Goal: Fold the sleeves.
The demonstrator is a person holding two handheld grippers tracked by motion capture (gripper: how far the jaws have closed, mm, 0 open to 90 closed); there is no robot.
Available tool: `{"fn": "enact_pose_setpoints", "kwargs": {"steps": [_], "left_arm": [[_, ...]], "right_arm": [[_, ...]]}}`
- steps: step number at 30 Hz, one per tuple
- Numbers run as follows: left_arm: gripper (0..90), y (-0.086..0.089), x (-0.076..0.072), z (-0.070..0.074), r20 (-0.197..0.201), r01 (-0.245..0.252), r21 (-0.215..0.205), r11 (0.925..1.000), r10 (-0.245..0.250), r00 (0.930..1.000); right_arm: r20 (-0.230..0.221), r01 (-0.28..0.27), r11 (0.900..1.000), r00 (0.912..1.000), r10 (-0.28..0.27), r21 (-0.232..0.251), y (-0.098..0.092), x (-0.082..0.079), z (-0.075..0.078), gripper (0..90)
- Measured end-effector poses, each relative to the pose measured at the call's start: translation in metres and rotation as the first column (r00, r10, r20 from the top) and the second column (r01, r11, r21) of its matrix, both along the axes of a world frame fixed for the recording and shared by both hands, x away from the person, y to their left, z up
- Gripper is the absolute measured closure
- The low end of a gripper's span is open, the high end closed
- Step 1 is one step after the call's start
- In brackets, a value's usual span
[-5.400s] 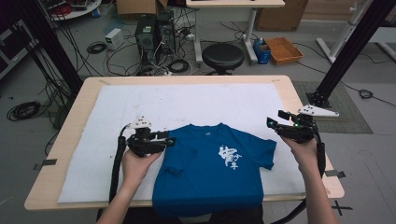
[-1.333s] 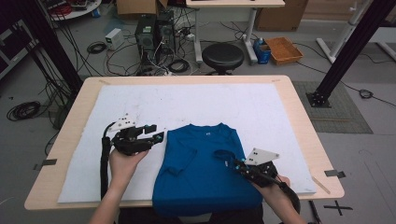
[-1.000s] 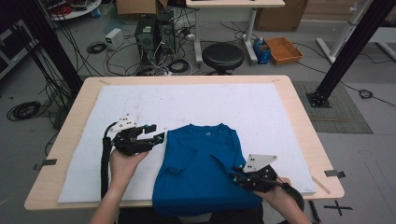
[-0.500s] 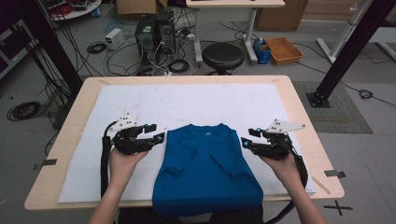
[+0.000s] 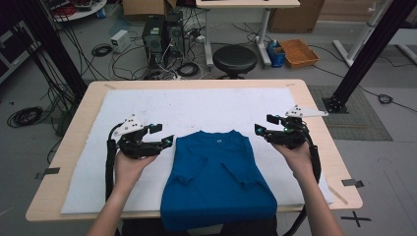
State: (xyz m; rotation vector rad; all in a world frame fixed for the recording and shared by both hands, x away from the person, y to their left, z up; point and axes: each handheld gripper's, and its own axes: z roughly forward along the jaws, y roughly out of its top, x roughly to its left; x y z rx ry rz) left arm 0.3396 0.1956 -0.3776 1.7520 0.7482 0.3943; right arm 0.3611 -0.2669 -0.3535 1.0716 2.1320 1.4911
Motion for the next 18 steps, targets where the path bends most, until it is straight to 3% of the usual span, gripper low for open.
{"fn": "enact_pose_setpoints", "kwargs": {"steps": [5,18], "left_arm": [[33.6,0.003,-0.002,0.003,0.019,-0.024,0.004,0.9997,0.024,0.9995],[32.9,0.0,-0.002,0.004,0.014,-0.011,0.003,0.9999,0.011,0.9998]], "right_arm": [[-0.019,0.016,1.0,0.9997,-0.016,-0.012,-0.004,-0.004,-0.008,31.1],[-0.025,0.036,0.999,0.999,-0.036,0.0,-0.012,-0.006,-0.009,30.7]]}}
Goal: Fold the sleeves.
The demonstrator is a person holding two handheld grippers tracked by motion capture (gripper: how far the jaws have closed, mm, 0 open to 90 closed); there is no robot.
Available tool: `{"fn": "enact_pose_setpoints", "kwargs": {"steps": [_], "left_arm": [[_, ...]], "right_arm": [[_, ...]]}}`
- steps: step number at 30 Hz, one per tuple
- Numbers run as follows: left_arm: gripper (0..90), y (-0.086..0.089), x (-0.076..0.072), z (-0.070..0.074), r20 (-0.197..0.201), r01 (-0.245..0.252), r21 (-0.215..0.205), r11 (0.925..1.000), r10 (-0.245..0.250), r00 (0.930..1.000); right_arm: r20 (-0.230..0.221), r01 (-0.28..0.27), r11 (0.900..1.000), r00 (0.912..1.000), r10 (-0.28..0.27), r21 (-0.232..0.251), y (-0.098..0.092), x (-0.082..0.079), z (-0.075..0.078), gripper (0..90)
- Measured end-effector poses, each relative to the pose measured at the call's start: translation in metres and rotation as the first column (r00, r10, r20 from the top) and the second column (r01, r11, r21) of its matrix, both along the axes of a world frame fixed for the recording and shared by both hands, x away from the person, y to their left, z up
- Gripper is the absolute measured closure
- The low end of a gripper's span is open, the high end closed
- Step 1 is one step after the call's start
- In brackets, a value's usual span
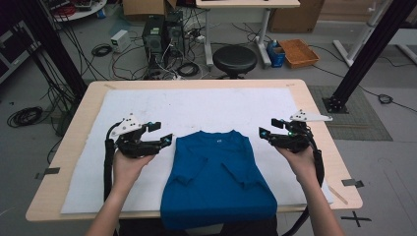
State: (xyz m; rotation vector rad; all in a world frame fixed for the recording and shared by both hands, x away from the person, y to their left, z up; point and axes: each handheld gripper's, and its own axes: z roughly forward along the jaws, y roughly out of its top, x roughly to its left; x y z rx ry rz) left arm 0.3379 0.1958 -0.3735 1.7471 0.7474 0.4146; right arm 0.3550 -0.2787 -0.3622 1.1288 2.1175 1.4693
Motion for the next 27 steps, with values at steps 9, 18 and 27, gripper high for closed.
{"fn": "enact_pose_setpoints", "kwargs": {"steps": [9,18,27], "left_arm": [[32.9,-0.0026,0.0023,-0.0023,-0.01,0.0,0.002,1.0,0.0,1.0],[32.9,-0.0021,0.0044,-0.0031,-0.011,0.006,-0.006,1.0,-0.006,0.9999],[32.9,-0.0007,0.0,-0.0024,-0.004,-0.003,-0.007,1.0,0.003,1.0]], "right_arm": [[-0.004,0.011,1.0,0.9999,-0.011,0.012,-0.0031,-0.0004,0.0,30.8],[-0.01,0.023,0.999,0.9997,-0.023,0.025,-0.0064,0.0017,0.0005,30.7],[-0.01,0.02,0.999,0.9997,-0.02,0.025,-0.0039,0.0024,0.0008,30.5]]}}
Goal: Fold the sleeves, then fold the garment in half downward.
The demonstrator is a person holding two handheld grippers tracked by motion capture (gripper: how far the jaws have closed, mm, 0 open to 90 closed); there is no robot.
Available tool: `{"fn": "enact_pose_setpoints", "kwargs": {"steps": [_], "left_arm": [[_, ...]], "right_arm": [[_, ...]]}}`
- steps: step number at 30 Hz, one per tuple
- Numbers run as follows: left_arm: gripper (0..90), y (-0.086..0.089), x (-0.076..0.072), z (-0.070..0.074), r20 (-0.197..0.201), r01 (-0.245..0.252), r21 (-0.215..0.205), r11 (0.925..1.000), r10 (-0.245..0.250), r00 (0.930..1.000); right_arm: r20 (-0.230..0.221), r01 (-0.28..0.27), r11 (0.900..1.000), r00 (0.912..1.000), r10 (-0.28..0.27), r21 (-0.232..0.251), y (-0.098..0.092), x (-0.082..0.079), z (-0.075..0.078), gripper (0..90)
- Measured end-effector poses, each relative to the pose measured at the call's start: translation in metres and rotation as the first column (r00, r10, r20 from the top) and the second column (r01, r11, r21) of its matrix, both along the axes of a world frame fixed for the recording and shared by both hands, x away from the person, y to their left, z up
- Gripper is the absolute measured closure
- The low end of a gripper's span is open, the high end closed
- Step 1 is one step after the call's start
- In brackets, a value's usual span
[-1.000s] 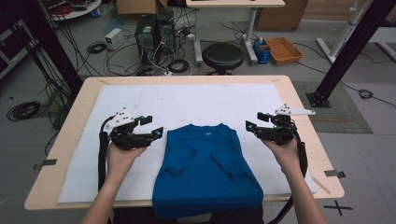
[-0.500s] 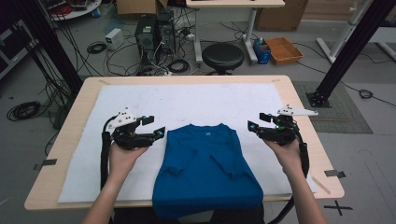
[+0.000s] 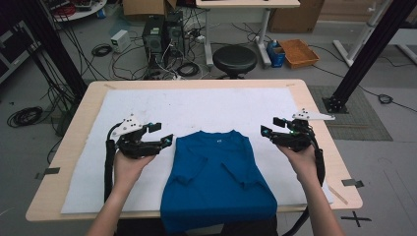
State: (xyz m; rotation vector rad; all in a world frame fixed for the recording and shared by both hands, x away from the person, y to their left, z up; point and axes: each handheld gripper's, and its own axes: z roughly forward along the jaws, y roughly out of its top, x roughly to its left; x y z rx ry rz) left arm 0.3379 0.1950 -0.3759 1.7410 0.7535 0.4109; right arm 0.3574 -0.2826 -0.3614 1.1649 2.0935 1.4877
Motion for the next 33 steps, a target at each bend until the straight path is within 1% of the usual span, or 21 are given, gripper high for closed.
{"fn": "enact_pose_setpoints", "kwargs": {"steps": [2,5,7,10,11,14,16,17,18,20,22,25,28,29,30,31,33], "left_arm": [[32.9,-0.001,0.0,0.001,0.001,0.002,0.008,1.0,-0.002,1.0],[32.9,-0.002,0.0,0.001,0.001,0.006,0.006,1.0,-0.006,1.0],[32.9,-0.001,0.001,-0.001,-0.01,0.005,0.011,0.9999,-0.005,0.9999],[33.0,0.002,0.004,-0.004,-0.02,-0.012,0.019,0.9997,0.012,0.9997],[33.3,0.003,0.004,-0.005,-0.024,-0.021,0.014,0.9997,0.021,0.9995],[35.2,0.004,0.006,-0.006,-0.025,-0.041,0.032,0.9987,0.041,0.9988],[36.8,0.004,0.009,-0.007,-0.019,-0.046,0.048,0.9978,0.047,0.9987],[37.5,0.003,0.011,-0.008,-0.015,-0.052,0.051,0.9973,0.053,0.9985],[37.4,0.003,0.013,-0.008,-0.019,-0.054,0.05,0.9973,0.055,0.9983],[37.5,0.002,0.018,-0.01,-0.044,-0.053,0.03,0.9981,0.055,0.9975],[37.5,0.001,0.023,-0.011,-0.061,-0.053,0.02,0.9984,0.054,0.9966],[37.5,-0.003,0.031,-0.015,-0.078,-0.062,0.025,0.9977,0.064,0.9949],[40.9,-0.008,0.04,-0.021,-0.127,-0.075,0.048,0.996,0.081,0.9886],[42.9,-0.011,0.044,-0.024,-0.151,-0.077,0.054,0.9956,0.084,0.9849],[44.8,-0.013,0.047,-0.027,-0.167,-0.073,0.063,0.9953,0.083,0.9825],[45.1,-0.016,0.051,-0.03,-0.183,-0.069,0.072,0.995,0.081,0.9797],[48.5,-0.02,0.057,-0.035,-0.211,-0.066,0.083,0.9944,0.082,0.9741]], "right_arm": [[0.001,-0.003,1.0,1.0,0.003,-0.003,0.001,0.0,0.0,30.5],[0.005,0.0,1.0,1.0,0.0,0.001,0.0,0.0,0.001,30.5],[0.001,0.003,1.0,1.0,-0.003,0.002,-0.001,0.002,0.0,30.7],[-0.004,0.007,1.0,1.0,-0.007,-0.001,-0.002,0.005,-0.001,31.8],[-0.005,0.01,1.0,0.9999,-0.01,-0.006,-0.002,0.005,-0.002,32.3],[-0.012,0.014,1.0,0.9998,-0.014,-0.018,-0.001,0.008,-0.004,33.6],[-0.012,0.022,0.999,0.9997,-0.023,-0.025,-0.002,0.01,-0.006,37.1],[-0.007,0.025,0.999,0.9997,-0.025,-0.03,-0.002,0.011,-0.007,39.2],[-0.007,0.031,0.999,0.9995,-0.031,-0.034,-0.003,0.012,-0.008,39.9],[-0.005,0.038,0.998,0.9992,-0.039,-0.046,-0.004,0.015,-0.01,40.3],[-0.01,0.049,0.997,0.9987,-0.05,-0.052,-0.004,0.018,-0.012,40.9],[-0.01,0.06,0.996,0.9981,-0.061,-0.061,-0.004,0.021,-0.015,44.0],[0.002,0.065,0.995,0.9979,-0.065,-0.079,-0.002,0.025,-0.017,47.4],[0.002,0.069,0.994,0.9976,-0.069,-0.088,-0.001,0.026,-0.018,49.2],[0.003,0.069,0.993,0.9976,-0.069,-0.094,0.001,0.028,-0.02,51.4],[0.0,0.072,0.992,0.9974,-0.072,-0.101,0.003,0.03,-0.022,52.6],[-0.016,0.072,0.991,0.9971,-0.074,-0.115,0.007,0.035,-0.026,56.3]]}}
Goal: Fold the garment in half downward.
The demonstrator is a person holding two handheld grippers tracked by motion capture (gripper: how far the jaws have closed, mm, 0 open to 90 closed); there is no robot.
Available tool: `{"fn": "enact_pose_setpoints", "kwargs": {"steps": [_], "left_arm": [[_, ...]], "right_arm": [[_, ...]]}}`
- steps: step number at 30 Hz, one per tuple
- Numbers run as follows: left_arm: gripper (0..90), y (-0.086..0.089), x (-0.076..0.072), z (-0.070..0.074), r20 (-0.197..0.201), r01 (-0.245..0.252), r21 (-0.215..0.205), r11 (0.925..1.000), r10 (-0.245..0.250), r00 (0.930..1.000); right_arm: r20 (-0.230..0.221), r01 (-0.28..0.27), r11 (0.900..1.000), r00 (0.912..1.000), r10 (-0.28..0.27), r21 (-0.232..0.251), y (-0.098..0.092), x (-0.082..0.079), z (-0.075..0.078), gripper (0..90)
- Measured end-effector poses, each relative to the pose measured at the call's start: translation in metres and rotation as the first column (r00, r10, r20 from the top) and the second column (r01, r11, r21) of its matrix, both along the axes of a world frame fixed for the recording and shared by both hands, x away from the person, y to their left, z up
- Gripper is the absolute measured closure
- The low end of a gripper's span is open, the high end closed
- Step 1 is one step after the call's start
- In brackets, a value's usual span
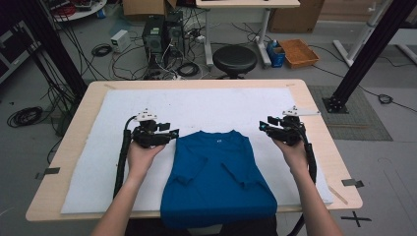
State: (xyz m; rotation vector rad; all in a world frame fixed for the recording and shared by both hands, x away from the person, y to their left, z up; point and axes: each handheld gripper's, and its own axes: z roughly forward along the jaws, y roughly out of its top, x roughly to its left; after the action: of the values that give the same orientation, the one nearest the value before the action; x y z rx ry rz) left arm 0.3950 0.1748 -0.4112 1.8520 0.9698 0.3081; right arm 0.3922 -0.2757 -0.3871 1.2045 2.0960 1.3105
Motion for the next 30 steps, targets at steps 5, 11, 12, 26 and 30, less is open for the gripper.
{"fn": "enact_pose_setpoints", "kwargs": {"steps": [5,11,12,26,30], "left_arm": [[52.1,-0.013,0.011,-0.01,-0.038,0.019,0.002,0.9998,-0.019,0.9991],[52.8,-0.027,0.019,-0.017,-0.077,0.028,0.031,0.9991,-0.025,0.9967],[52.8,-0.028,0.021,-0.019,-0.088,0.032,0.037,0.9988,-0.029,0.9957],[58.9,-0.038,0.027,-0.034,-0.137,0.042,0.172,0.9842,-0.019,0.9904],[70.0,-0.04,0.025,-0.033,-0.108,0.016,0.216,0.9762,0.007,0.9941]], "right_arm": [[-0.032,-0.014,0.999,0.9994,0.013,-0.037,0.016,0.009,-0.012,62.7],[-0.109,-0.054,0.993,0.9931,0.043,-0.105,0.042,0.017,-0.028,66.6],[-0.125,-0.058,0.991,0.9912,0.043,-0.121,0.046,0.018,-0.031,67.1],[-0.209,-0.096,0.961,0.977,0.042,-0.258,0.061,0.028,-0.052,80.3],[-0.194,-0.111,0.952,0.9794,0.056,-0.285,0.062,0.027,-0.051,88.7]]}}
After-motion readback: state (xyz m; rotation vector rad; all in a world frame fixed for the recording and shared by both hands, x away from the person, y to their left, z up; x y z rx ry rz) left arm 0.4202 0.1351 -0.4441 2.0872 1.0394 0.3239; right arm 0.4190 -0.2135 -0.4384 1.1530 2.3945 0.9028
